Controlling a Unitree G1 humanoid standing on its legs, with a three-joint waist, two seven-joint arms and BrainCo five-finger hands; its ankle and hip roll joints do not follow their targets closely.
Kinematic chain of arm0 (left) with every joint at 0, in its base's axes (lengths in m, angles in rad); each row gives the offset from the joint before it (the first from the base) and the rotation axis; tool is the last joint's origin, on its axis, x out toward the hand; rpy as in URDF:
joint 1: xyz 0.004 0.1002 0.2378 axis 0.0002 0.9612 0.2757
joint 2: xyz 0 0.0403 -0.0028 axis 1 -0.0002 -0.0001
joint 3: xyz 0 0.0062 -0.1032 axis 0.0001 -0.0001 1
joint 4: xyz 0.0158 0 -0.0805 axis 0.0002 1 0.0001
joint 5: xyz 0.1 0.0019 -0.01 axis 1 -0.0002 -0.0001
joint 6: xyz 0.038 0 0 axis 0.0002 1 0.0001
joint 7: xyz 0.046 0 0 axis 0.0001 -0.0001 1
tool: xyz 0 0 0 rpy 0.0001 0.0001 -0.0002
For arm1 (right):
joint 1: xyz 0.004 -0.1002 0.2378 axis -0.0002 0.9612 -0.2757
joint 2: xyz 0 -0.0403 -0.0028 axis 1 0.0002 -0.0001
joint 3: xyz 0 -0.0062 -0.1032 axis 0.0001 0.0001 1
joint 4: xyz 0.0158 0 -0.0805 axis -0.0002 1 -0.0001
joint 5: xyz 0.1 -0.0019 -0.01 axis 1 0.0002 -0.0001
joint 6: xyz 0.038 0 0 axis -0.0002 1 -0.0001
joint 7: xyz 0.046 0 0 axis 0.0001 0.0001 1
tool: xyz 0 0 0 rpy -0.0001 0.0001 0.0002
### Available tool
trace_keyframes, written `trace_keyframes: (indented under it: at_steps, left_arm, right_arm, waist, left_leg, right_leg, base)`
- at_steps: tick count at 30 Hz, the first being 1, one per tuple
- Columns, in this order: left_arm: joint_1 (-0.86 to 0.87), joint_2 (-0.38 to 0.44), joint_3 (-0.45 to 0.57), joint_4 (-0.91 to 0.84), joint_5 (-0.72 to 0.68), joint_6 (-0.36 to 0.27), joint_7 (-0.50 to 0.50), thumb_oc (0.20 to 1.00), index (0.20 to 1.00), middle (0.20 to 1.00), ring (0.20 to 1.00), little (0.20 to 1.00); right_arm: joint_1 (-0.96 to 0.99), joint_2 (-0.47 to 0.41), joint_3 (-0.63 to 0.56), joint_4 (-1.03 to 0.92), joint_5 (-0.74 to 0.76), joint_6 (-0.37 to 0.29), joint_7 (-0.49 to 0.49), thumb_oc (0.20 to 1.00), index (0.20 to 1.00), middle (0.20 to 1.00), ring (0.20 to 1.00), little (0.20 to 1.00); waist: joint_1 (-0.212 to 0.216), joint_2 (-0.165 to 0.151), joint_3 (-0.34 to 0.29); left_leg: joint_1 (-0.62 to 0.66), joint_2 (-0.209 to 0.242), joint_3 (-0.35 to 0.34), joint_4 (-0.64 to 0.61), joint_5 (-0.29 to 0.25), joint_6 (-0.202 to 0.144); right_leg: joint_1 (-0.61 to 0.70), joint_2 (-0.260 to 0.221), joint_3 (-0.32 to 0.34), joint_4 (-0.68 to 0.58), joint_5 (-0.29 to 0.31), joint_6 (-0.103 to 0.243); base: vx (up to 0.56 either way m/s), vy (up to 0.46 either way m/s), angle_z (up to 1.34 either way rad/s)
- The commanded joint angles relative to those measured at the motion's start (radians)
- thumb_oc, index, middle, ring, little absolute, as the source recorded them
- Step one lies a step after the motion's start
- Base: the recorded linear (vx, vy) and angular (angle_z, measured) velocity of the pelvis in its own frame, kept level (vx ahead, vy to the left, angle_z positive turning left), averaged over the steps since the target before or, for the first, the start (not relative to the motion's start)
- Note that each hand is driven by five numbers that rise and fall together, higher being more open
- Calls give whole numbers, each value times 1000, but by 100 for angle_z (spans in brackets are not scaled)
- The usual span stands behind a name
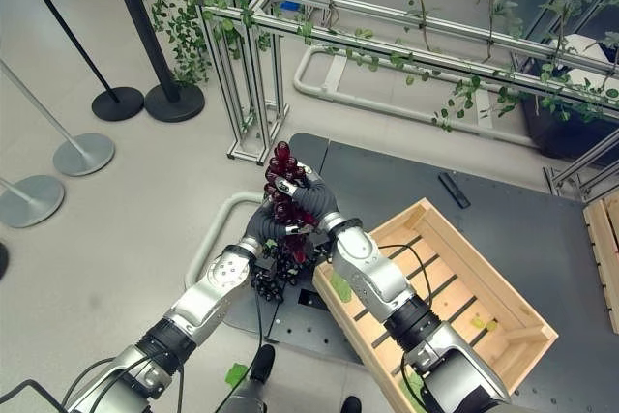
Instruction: Pick up the fruits from the basket on one side to the basket on the other side
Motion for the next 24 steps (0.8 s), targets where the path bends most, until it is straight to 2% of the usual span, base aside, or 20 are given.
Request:
trace_keyframes:
  at_steps: [1, 3, 4, 8, 13, 14, 15, 16, 17, 18, 24]
  left_arm:
    - [-103, -92, 28, 45, -45, -78, 70, 1000, 1000, 1000, 1000, 1000]
    - [-105, -99, 37, 41, -55, -90, 91, 1000, 1000, 1000, 1000, 1000]
    - [-102, -106, 46, 28, -67, -99, 110, 200, 200, 200, 200, 200]
    - [-96, -109, 62, -2, -80, -115, 113, 200, 200, 200, 200, 200]
    - [-58, -79, 104, -64, -60, -123, 100, 200, 200, 200, 200, 200]
    - [-57, -79, 105, -65, -60, -123, 100, 200, 200, 200, 200, 200]
    - [-39, -72, 118, -81, -54, -123, 94, 200, 200, 200, 200, 200]
    - [-39, -72, 118, -82, -54, -123, 94, 200, 200, 200, 200, 200]
    - [-27, -70, 127, -86, -53, -124, 92, 200, 200, 200, 200, 200]
    - [-9, -65, 139, -95, -57, -126, 80, 200, 200, 200, 200, 200]
    - [52, -49, 190, -131, -66, -134, 58, 200, 200, 200, 200, 200]
  right_arm:
    - [8, 169, 133, -116, 106, -74, 54, 200, 200, 200, 200, 200]
    - [24, 175, 143, -128, 122, -84, 49, 200, 200, 200, 200, 200]
    - [51, 177, 157, -144, 141, -89, 54, 200, 200, 200, 200, 200]
    - [90, 172, 176, -173, 165, -89, 78, 200, 200, 200, 200, 200]
    - [136, 120, 153, -200, 153, -77, 104, 213, 213, 213, 213, 213]
    - [137, 120, 153, -201, 153, -76, 104, 278, 278, 278, 278, 278]
    - [156, 99, 138, -209, 143, -73, 111, 489, 489, 489, 489, 489]
    - [157, 98, 138, -209, 143, -73, 111, 489, 489, 489, 489, 489]
    - [173, 89, 124, -211, 141, -71, 114, 896, 896, 896, 896, 896]
    - [186, 75, 108, -217, 133, -67, 124, 1000, 1000, 1000, 1000, 1000]
    - [238, 23, 57, -247, 100, -58, 153, 1000, 1000, 1000, 1000, 1000]
  waist:
    - [-21, -48, -38]
    - [-23, -49, -40]
    - [-25, -50, -43]
    - [-29, -51, -47]
    - [-31, -43, -56]
    - [-31, -43, -56]
    - [-33, -39, -60]
    - [-33, -39, -61]
    - [-35, -36, -64]
    - [-38, -31, -68]
    - [-48, -12, -82]
  left_leg:
    - [51, -16, -3, 38, -179, 31]
    - [52, -15, -3, 35, -179, 30]
    - [54, -13, 0, 33, -178, 28]
    - [56, -10, 0, 29, -177, 26]
    - [67, -5, 5, 21, -178, 22]
    - [68, -5, 6, 21, -178, 22]
    - [72, -3, 7, 19, -178, 20]
    - [73, -3, 7, 19, -178, 20]
    - [76, -2, 8, 17, -178, 19]
    - [80, -3, 9, 15, -179, 18]
    - [90, 6, 12, 12, -177, 9]
  right_leg:
    - [-60, -32, 44, -14, 0, -4]
    - [-58, -30, 45, -17, 1, -4]
    - [-56, -28, 46, -20, 1, -5]
    - [-56, -25, 50, -21, 1, -7]
    - [-46, -22, 51, -26, -3, -9]
    - [-46, -22, 51, -26, -3, -9]
    - [-40, -21, 51, -28, -5, -9]
    - [-40, -21, 51, -28, -5, -9]
    - [-38, -20, 51, -28, -6, -10]
    - [-34, -19, 51, -29, -8, -12]
    - [-22, -15, 53, -32, -18, -19]
  base:
    - [0, 0, 0]
    - [5, -11, -4]
    - [7, -8, -4]
    - [2, -5, -4]
    - [9, -8, -6]
    - [0, 0, 0]
    - [0, 0, 0]
    - [0, 0, 0]
    - [0, 0, 0]
    - [0, 0, 0]
    - [4, -6, 0]
